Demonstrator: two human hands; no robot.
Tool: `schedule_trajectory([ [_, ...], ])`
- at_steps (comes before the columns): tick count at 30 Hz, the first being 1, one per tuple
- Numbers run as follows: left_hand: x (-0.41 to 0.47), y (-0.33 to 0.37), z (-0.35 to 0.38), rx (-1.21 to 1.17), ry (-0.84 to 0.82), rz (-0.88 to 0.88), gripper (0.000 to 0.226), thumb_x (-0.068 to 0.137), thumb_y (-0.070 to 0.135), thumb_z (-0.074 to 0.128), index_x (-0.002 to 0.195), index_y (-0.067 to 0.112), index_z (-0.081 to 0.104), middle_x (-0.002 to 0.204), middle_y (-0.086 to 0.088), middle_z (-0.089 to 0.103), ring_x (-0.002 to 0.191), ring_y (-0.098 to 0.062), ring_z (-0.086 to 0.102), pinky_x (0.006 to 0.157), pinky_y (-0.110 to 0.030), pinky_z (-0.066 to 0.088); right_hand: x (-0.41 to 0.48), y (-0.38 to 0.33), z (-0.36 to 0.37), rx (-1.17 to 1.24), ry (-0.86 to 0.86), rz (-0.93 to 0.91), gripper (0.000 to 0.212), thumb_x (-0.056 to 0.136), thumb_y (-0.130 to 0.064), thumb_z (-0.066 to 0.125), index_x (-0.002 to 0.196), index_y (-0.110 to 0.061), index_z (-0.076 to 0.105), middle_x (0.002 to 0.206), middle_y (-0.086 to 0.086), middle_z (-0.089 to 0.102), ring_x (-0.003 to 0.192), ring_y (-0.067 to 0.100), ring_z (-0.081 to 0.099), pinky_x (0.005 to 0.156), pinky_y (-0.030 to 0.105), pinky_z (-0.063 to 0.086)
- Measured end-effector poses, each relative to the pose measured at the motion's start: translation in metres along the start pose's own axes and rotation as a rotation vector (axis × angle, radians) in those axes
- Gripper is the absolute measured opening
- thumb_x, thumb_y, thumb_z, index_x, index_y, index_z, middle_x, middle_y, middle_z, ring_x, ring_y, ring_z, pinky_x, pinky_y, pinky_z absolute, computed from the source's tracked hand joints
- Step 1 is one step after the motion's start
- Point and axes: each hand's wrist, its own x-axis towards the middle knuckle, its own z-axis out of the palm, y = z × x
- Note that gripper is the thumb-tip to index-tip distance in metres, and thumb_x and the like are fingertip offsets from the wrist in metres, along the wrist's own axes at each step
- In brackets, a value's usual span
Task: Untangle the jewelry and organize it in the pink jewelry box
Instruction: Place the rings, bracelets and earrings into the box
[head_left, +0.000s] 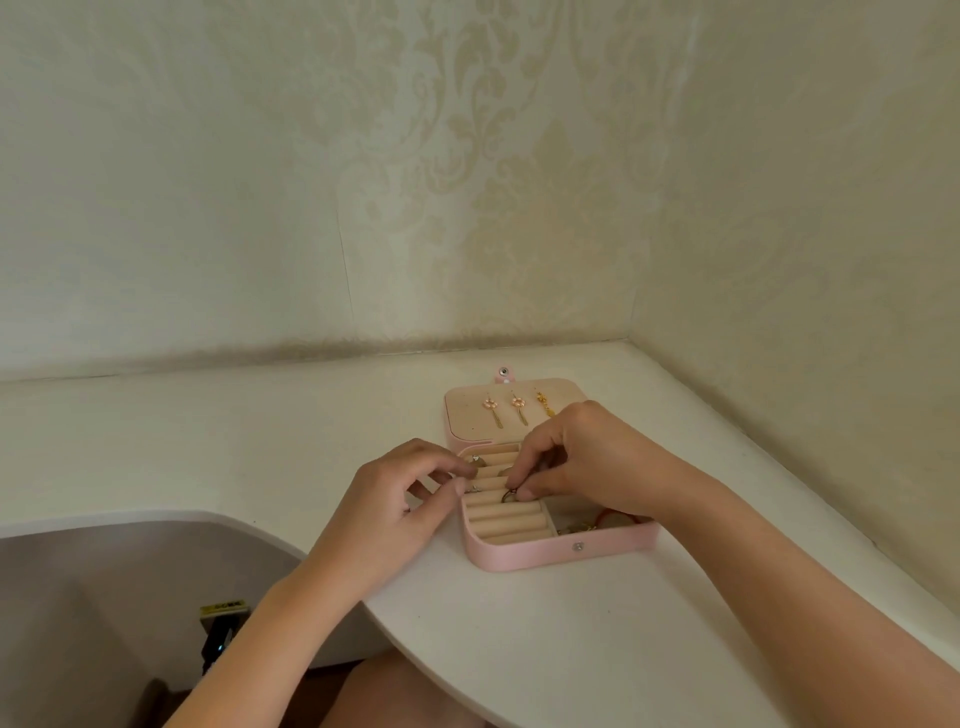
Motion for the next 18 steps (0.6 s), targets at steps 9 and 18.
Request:
schedule_trajectory([
  [9, 0.045, 0.033, -0.013, 0.5, -0.382, -0.139, 0.012, 0.079, 0.031, 0.073, 0.09, 0.027, 0.074, 0.086, 0.013, 0.06, 0.081, -0.007, 0.058, 0.062, -0.015, 0.038, -0.003, 0.0, -0.003, -0.192, -0.116, -0.079, 0.022, 0.084, -0.006, 0.065, 0.094, -0.022, 0.077, 0.085, -0.012, 0.067, 0.07, -0.008, 0.055, 0.067, 0.005, 0.039],
  [18, 0.048, 0.046, -0.01, 0.808, -0.457, -0.018, 0.014, 0.083, 0.029, 0.06, 0.09, 0.026, 0.072, 0.094, 0.004, 0.069, 0.084, -0.017, 0.061, 0.073, -0.03, 0.048, -0.005, 0.003, -0.004, -0.211, -0.139, -0.115, 0.022, 0.084, -0.009, 0.066, 0.099, -0.022, 0.076, 0.088, -0.012, 0.067, 0.081, -0.003, 0.058, 0.077, 0.01, 0.044],
])
